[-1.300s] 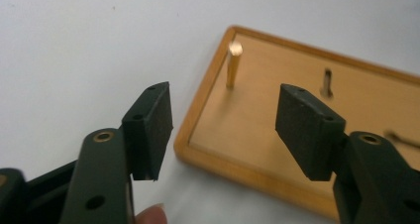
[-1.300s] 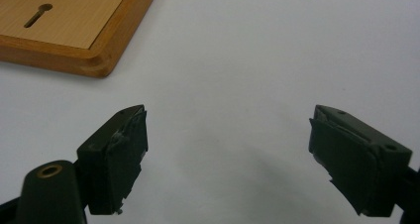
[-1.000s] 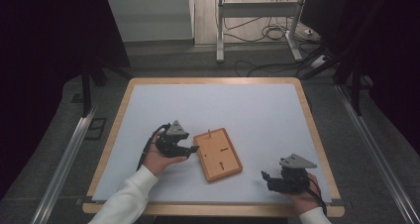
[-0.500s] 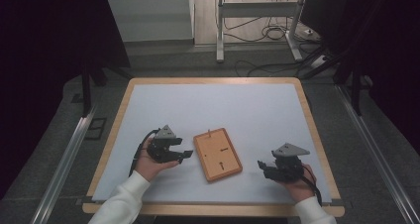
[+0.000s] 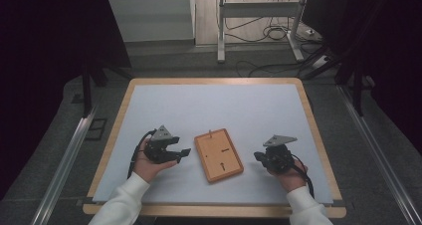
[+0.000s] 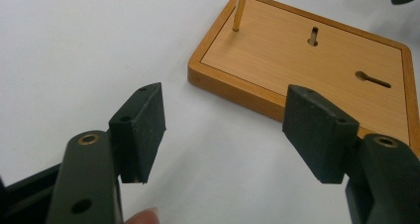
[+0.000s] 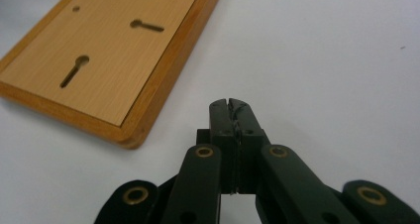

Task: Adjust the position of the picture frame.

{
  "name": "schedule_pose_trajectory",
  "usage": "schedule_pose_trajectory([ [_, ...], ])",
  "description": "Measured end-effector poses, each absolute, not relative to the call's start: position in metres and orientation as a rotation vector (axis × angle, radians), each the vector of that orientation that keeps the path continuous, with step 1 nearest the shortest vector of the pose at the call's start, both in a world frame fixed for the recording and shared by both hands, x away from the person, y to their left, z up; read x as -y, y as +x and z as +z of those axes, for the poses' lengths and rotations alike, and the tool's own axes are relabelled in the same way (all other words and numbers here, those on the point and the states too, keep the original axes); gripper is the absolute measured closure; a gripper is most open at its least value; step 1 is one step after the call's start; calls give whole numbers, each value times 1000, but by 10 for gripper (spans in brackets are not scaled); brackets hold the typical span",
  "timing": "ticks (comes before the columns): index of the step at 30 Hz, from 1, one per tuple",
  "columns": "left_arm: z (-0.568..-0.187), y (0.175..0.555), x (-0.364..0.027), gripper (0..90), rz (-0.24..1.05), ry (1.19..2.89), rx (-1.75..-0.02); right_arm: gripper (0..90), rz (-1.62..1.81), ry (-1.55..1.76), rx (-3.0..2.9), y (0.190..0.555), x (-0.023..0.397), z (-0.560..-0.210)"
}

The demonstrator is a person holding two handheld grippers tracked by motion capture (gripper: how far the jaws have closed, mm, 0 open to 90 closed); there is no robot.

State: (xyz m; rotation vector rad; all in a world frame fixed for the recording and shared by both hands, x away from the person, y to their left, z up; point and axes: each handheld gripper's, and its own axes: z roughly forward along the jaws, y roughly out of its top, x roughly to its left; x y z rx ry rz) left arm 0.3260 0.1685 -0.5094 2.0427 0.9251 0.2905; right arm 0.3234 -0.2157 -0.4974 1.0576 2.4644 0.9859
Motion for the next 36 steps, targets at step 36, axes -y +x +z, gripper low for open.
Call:
schedule_pose_trajectory([
  [36,-512,328,-171,332,274,2055,-933,900,895,939,-2599,310,183,-516],
])
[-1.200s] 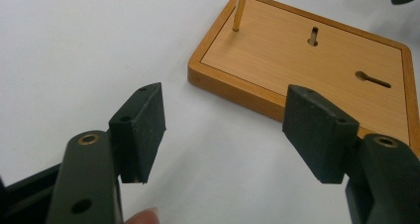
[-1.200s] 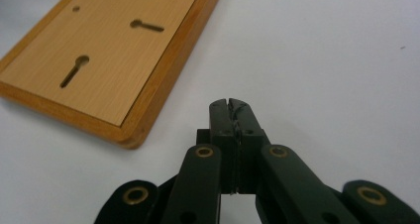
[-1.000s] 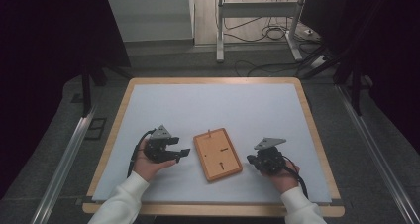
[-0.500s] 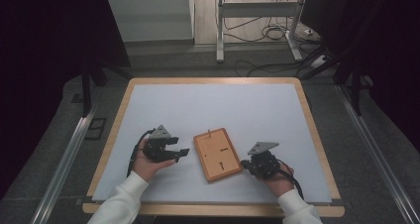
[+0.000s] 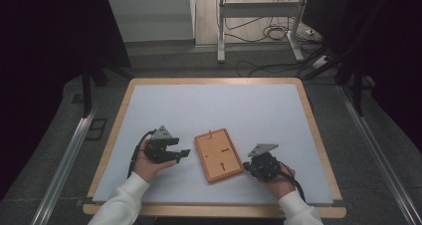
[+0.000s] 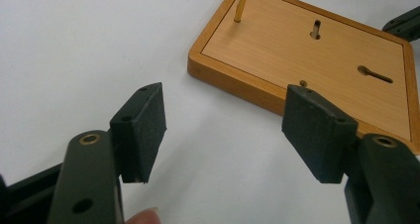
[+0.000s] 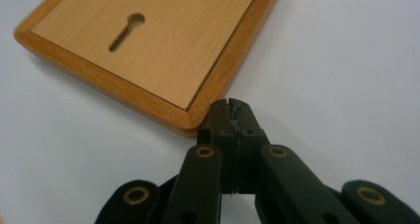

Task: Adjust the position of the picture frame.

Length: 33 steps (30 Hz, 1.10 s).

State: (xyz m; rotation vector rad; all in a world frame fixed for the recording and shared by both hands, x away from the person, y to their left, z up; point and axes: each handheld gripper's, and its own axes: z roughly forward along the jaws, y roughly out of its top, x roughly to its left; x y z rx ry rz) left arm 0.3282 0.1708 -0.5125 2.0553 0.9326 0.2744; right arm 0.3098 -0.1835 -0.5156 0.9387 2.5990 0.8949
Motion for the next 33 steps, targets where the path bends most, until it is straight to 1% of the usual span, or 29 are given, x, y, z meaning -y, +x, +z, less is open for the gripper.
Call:
schedule_pose_trajectory([
  [10,-512,328,-171,332,277,2057,-937,900,877,866,-2621,300,175,-516],
  [16,-512,328,-172,333,276,2053,-941,900,864,786,-2655,287,161,-515],
  [33,-512,328,-170,333,269,2063,-938,900,892,704,-2689,276,145,-517],
])
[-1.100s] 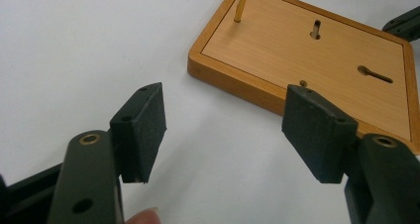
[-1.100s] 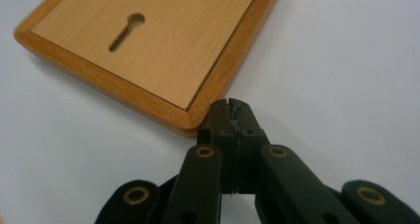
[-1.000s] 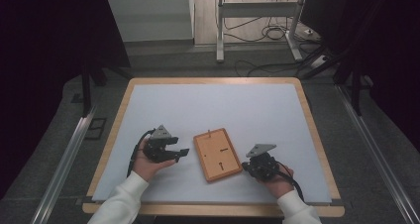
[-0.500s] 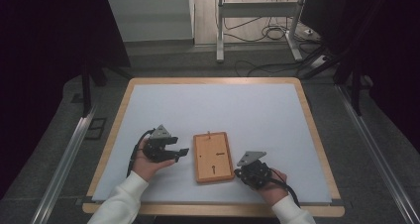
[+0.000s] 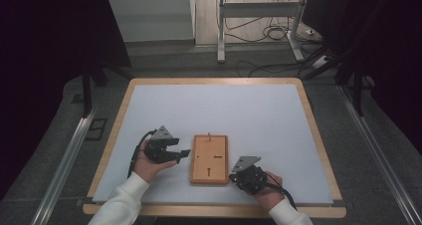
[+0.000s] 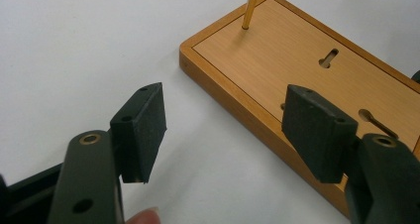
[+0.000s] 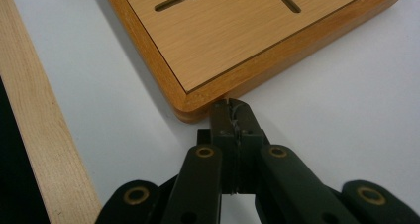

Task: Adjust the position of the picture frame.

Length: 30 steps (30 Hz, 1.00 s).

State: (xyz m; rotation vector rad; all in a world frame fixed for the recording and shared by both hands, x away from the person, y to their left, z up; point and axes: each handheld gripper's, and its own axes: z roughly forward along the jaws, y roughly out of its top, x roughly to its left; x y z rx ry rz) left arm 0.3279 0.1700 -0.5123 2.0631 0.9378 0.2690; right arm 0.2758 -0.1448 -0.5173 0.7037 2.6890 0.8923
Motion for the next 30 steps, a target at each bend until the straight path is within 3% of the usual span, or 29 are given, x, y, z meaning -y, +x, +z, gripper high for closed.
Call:
schedule_pose_trajectory([
  [10,-512,328,-170,332,273,2065,-932,900,926,723,-2670,279,149,-513],
  [20,-512,329,-170,333,276,2064,-924,900,1026,890,-2532,284,204,-505],
  [30,-512,329,-171,333,283,2068,-914,877,1027,978,-2471,281,232,-505],
])
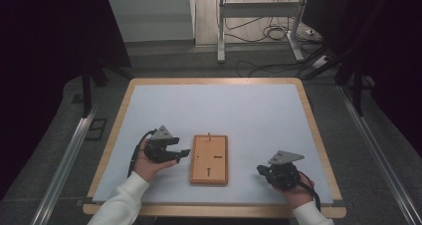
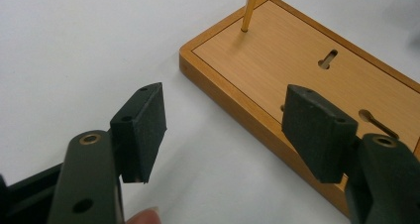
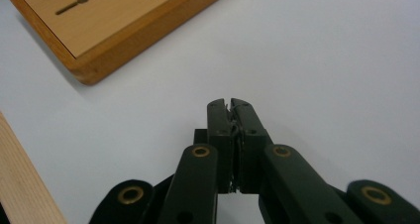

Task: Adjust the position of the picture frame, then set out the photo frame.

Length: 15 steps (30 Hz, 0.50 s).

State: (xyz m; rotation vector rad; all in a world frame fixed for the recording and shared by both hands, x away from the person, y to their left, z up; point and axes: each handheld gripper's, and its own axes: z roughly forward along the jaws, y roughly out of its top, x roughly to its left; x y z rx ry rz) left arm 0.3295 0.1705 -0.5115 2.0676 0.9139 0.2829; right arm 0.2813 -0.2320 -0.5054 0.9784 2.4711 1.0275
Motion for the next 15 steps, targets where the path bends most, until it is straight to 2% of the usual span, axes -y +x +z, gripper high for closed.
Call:
schedule_pose_trajectory([
  [2,-511,331,-169,333,284,2066,-912,837,1032,993,-2458,280,237,-505],
  [4,-510,332,-168,332,286,2068,-906,726,1024,999,-2452,279,239,-506],
  [8,-510,335,-165,331,283,2070,-897,576,1027,1022,-2439,277,243,-508],
  [15,-510,334,-163,334,285,2081,-862,469,1037,1042,-2408,277,241,-509],
])
